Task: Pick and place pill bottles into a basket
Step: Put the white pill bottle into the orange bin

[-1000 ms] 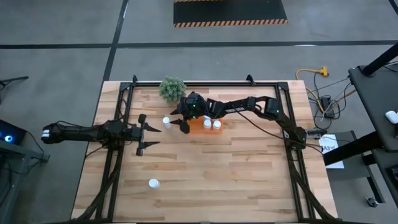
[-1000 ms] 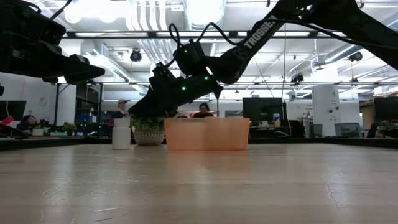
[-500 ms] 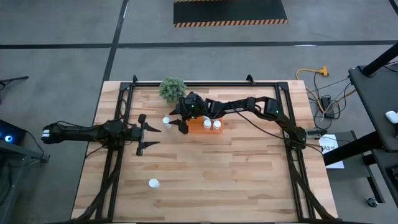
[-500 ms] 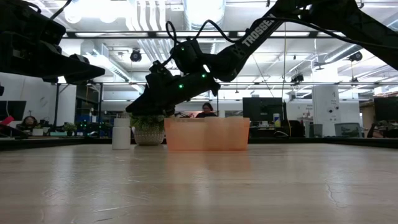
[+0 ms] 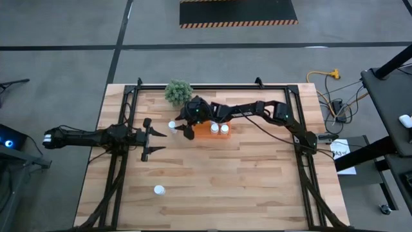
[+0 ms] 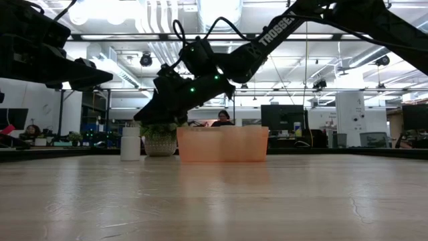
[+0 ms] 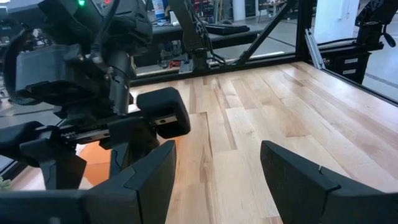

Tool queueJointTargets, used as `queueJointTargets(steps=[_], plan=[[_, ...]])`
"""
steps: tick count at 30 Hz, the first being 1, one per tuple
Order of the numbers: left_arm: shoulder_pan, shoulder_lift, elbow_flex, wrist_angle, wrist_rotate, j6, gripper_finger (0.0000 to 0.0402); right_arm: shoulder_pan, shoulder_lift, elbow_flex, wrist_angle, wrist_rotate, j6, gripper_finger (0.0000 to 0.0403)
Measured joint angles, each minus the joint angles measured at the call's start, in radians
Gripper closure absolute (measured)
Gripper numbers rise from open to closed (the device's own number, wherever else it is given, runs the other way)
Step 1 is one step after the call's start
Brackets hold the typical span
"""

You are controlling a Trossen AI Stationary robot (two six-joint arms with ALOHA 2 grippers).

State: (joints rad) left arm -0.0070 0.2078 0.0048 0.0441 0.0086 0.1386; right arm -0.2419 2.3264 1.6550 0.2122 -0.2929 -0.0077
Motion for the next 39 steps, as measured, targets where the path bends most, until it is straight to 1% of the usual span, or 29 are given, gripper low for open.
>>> queueJointTargets(steps=[4,9,15,21,24,28,31,35,37,39], plan=[[0.000,0.001,0.000,0.000,0.000,0.000,0.0185,0.003,0.000,-0.003,0.001,-0.006,0.002,0.0184],[0.000,0.000,0.000,0.000,0.000,0.000,0.0185,0.009,0.000,-0.029,0.000,-0.060,0.006,0.0184],[0.000,0.000,0.000,0.000,0.000,0.000,0.0185,0.027,-0.003,-0.060,0.000,-0.067,0.010,0.0184],[0.000,0.000,0.000,0.000,0.000,0.000,0.0185,0.048,-0.037,-0.080,0.000,-0.067,0.000,0.0184],[0.000,-0.001,0.000,0.051,0.000,-0.036,0.0185,0.055,-0.070,-0.113,0.009,-0.064,-0.023,0.0184],[0.000,0.001,0.000,0.107,0.000,-0.053,0.0185,0.062,-0.130,-0.196,0.030,-0.019,-0.037,0.0184],[0.000,-0.001,0.000,0.114,0.000,-0.053,0.0185,0.065,-0.183,-0.301,0.149,-0.018,-0.020,0.0184],[0.000,0.001,0.000,0.113,0.000,-0.053,0.0185,0.067,-0.268,-0.474,0.341,-0.018,0.024,0.0184],[0.000,0.000,0.000,0.114,0.000,-0.053,0.0185,0.067,-0.315,-0.556,0.392,-0.019,0.039,0.0184],[0.000,0.000,0.000,0.127,0.000,-0.054,0.0185,0.067,-0.378,-0.637,0.405,-0.019,0.039,0.0184]])
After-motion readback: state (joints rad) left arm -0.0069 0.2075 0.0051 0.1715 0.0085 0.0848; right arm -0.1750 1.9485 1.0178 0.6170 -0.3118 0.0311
